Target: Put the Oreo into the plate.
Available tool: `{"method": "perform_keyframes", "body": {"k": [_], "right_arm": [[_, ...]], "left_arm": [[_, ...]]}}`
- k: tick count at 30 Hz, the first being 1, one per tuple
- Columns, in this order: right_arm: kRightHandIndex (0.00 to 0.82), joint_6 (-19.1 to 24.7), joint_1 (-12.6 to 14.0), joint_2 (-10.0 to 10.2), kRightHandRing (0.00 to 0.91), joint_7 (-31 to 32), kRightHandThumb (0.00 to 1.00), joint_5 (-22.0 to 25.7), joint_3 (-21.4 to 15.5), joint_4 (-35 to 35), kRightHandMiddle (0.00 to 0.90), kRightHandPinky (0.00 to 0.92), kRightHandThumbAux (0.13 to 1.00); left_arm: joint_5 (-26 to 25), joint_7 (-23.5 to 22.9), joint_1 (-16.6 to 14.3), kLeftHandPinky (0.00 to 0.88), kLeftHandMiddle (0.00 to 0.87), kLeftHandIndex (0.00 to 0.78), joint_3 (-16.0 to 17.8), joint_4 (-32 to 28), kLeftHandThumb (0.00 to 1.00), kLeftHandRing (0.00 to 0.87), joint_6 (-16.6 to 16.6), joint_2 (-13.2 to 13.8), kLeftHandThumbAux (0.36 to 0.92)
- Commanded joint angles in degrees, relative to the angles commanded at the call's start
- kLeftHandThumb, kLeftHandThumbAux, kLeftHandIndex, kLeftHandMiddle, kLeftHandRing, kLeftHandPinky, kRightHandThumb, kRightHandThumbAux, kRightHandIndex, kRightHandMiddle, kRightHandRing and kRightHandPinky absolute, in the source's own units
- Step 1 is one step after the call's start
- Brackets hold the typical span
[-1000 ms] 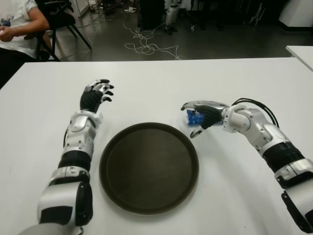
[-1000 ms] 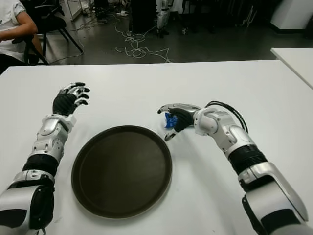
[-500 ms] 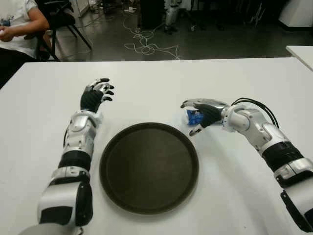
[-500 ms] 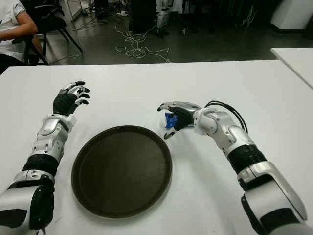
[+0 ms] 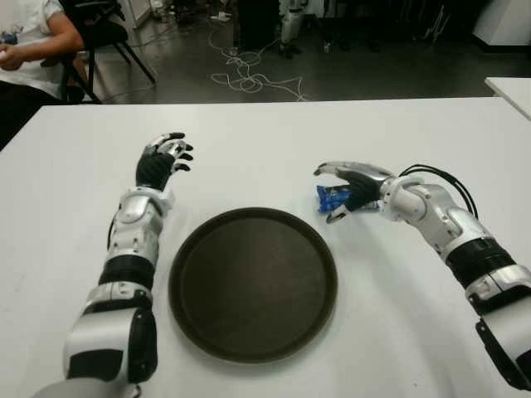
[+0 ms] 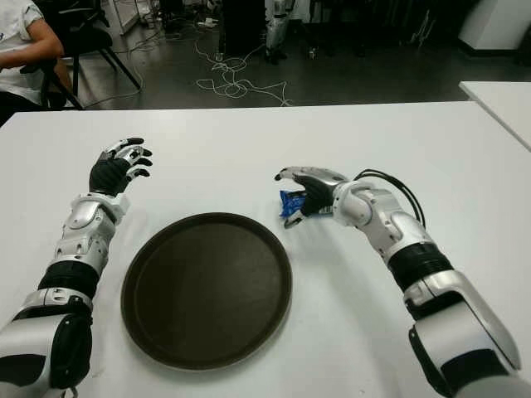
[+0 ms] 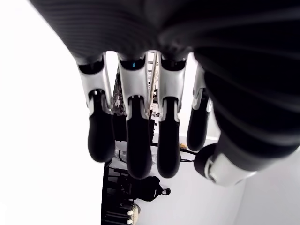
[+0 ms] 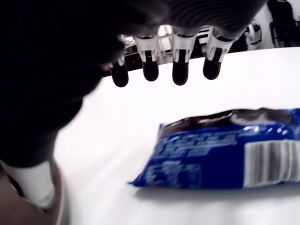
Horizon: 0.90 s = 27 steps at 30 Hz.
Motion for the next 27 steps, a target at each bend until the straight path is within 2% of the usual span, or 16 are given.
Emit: {"method": "perform_keyframes", "body": {"k": [14, 25, 27], "right_arm": [[0.022, 6.6, 0.4, -0.5, 0.059, -3.4, 0.000, -3.6, 0.1, -2.5, 0.048, 0.068, 0.684], [0.031, 8.3, 1.1, -0.6, 0.090, -3.6, 0.000, -4.6, 0.5, -4.3, 0.056, 0.109, 0.667], [0.032, 8.4, 1.2, -0.6, 0.090, -3.4, 0.000, -4.6, 0.5, -4.6, 0.055, 0.108, 0.665]], "left_arm": [[0.0, -0.2, -0.2, 0.600, 0.508, 0.348, 0.0, 0.2, 0.818, 0.534, -0.2, -0.1, 0.690], [0.0, -0.3, -0.1, 0.578, 0.509, 0.346, 0.0, 0.1, 0.817, 0.523, 0.0, 0.0, 0.690], [0.0, -0.3, -0.1, 0.575, 0.490, 0.383, -0.1, 0.1, 0.825, 0.523, -0.1, 0.0, 0.682]]}}
